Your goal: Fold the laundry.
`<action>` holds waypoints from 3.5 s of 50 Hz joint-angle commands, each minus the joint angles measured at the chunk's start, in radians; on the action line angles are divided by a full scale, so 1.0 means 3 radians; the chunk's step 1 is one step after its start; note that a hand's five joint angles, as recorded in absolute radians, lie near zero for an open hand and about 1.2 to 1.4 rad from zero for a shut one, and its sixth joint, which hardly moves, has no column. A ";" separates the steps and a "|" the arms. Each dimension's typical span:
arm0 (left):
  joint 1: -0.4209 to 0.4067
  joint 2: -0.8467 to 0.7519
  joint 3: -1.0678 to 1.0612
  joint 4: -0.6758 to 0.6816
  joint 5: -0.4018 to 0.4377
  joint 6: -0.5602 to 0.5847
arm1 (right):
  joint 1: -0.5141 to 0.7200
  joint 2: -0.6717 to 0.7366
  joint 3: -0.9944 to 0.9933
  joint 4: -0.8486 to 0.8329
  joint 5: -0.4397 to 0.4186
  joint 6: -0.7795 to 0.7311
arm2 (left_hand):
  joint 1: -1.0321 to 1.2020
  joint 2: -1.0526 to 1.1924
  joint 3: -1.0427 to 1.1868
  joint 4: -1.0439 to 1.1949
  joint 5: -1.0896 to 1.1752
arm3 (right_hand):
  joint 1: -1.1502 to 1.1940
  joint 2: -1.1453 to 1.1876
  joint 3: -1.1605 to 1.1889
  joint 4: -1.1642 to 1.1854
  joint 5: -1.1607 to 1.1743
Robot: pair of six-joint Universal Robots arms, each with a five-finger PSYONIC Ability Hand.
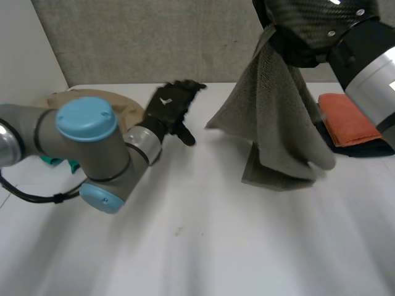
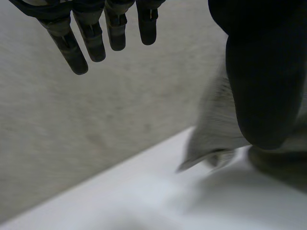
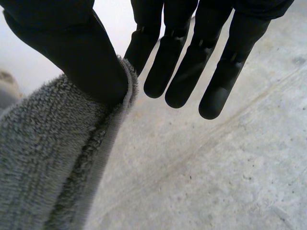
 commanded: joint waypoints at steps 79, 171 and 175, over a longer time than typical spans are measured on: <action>0.0100 0.1027 -0.1632 -0.0444 -0.0604 0.0900 | -0.0212 0.1769 -0.0099 0.0779 0.0835 -0.0133 | 0.3108 0.3055 0.3024 0.3067 0.2984 | 0.0857 0.0714 0.0681 0.0655 0.0759; 0.0294 0.1670 -0.1796 0.0912 -0.0594 0.1733 | -0.0621 0.2066 -0.0171 0.0222 0.0354 -0.0031 | 0.4020 0.3967 0.3937 0.3980 0.3896 | -0.0382 -0.0525 -0.0558 -0.0583 -0.0480; 0.0254 0.1808 -0.1694 0.0825 -0.0594 0.1728 | -0.0713 0.2071 -0.0207 0.0237 0.0481 0.0449 | 0.4020 0.3967 0.3937 0.3980 0.3896 | -0.0733 -0.0876 -0.0909 -0.0935 -0.0832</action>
